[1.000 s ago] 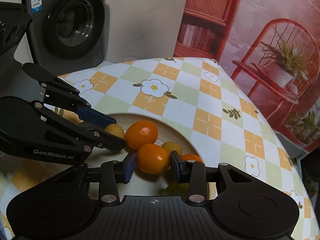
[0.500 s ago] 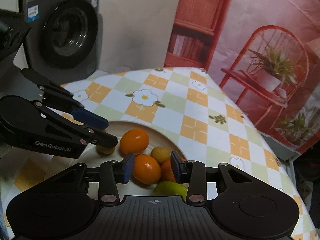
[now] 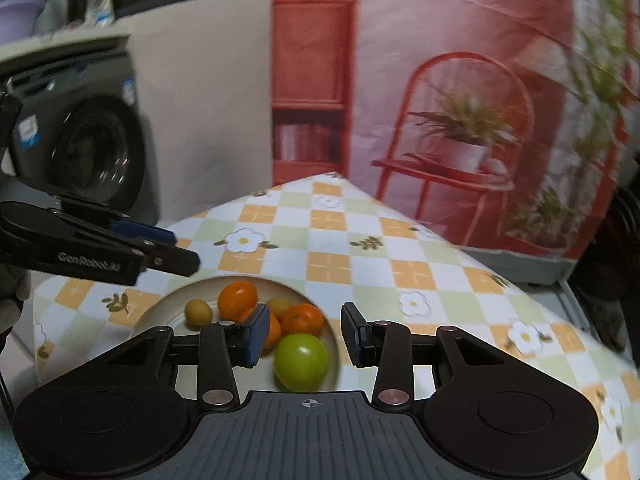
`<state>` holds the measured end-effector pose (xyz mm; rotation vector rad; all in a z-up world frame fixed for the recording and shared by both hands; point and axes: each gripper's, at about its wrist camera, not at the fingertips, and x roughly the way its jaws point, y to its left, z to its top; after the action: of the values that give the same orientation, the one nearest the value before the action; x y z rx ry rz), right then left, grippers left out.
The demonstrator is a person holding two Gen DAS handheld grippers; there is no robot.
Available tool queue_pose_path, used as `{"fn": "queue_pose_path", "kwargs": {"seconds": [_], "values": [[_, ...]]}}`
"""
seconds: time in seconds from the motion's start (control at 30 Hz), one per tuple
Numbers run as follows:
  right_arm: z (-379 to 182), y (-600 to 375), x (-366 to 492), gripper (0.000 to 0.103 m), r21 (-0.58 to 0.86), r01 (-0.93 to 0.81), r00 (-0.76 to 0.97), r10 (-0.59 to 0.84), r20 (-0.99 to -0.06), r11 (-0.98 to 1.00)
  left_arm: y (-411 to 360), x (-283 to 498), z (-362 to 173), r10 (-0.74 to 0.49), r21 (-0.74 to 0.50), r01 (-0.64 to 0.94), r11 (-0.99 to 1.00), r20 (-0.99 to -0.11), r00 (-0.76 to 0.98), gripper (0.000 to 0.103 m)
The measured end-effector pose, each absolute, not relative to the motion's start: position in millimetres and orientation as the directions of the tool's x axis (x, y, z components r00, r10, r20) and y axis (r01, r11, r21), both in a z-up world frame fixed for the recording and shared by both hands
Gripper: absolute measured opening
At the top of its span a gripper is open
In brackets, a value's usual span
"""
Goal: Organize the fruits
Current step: 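Withdraw both open tools from the plate back over the fruit pile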
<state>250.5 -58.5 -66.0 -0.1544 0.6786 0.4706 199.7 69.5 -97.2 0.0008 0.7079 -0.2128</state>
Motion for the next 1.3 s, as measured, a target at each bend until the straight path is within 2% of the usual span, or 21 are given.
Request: {"fn": "queue_pose_path", "kwargs": {"seconds": [0.4,0.73,1.3], "values": [[-55.8,-138.9,204.9,0.036,0.088,-0.275,0.778,0.275,-0.565,0.957,19.7,179.6,-83.3,-0.254,-0.069,0.272,0.96,-0.621,0.741,0.037],[-68.2,-190.9,164.6,0.036,0.121,-0.153,0.812,0.195,-0.55,0.981,-20.2,168.5,-92.9,-0.295,-0.066,0.328,0.942,-0.625,0.723,0.037],[-104.3,-230.4,123.1,0.036,0.123,-0.074,0.818,0.131,-0.56,0.99,-43.6,152.9,-119.3,-0.333,-0.1,0.357,0.929,-0.648,0.685,0.037]]}}
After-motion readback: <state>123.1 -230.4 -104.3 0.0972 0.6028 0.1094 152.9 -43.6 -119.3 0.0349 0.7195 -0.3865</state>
